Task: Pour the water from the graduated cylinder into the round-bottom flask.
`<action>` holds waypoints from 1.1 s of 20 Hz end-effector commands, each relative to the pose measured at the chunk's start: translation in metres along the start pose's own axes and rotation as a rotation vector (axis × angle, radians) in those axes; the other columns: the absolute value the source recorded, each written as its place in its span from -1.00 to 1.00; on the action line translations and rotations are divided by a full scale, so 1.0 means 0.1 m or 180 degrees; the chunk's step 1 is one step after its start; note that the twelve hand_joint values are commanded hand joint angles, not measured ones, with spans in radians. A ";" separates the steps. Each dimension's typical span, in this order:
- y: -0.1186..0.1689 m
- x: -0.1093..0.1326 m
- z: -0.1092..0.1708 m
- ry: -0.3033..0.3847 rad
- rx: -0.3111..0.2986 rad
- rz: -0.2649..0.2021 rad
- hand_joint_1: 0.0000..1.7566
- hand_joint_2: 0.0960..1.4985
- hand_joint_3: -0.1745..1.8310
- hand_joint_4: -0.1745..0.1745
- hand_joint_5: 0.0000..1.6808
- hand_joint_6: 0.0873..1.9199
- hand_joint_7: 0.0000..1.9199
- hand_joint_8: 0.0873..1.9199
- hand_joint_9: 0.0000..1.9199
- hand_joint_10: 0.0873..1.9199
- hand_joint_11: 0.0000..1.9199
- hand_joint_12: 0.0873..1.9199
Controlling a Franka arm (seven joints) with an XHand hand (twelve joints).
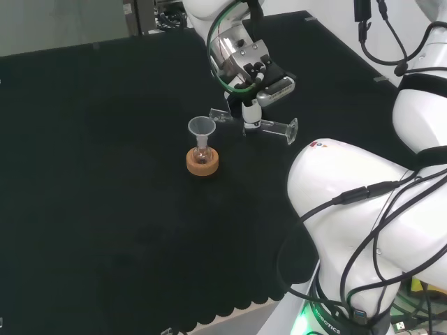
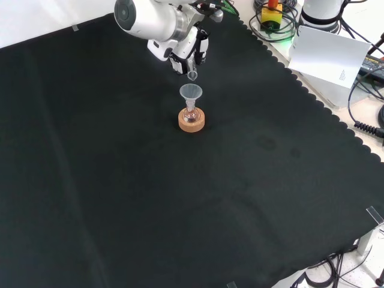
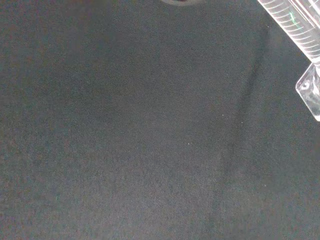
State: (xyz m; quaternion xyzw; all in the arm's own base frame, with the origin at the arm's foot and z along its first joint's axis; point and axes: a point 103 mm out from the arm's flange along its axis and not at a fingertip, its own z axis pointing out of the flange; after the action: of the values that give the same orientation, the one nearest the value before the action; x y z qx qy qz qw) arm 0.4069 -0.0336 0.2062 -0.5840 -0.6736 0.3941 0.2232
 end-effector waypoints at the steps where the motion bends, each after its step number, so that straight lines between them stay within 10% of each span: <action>1: -0.02 0.01 -0.03 -0.0043 0.0144 0.0092 0.70 0.44 -0.83 -0.56 0.09 -0.19 -0.21 0.28 0.12 0.00 0.08 -0.17; 22: -0.01 0.09 -0.11 -0.0178 0.0388 0.0336 0.70 0.44 -0.83 -0.54 0.08 -0.18 -0.21 0.28 0.12 0.00 0.08 -0.18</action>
State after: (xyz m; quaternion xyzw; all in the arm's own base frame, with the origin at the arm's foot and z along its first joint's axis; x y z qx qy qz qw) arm 0.4129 -0.0239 0.2125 -0.5925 -0.6283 0.4547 0.2177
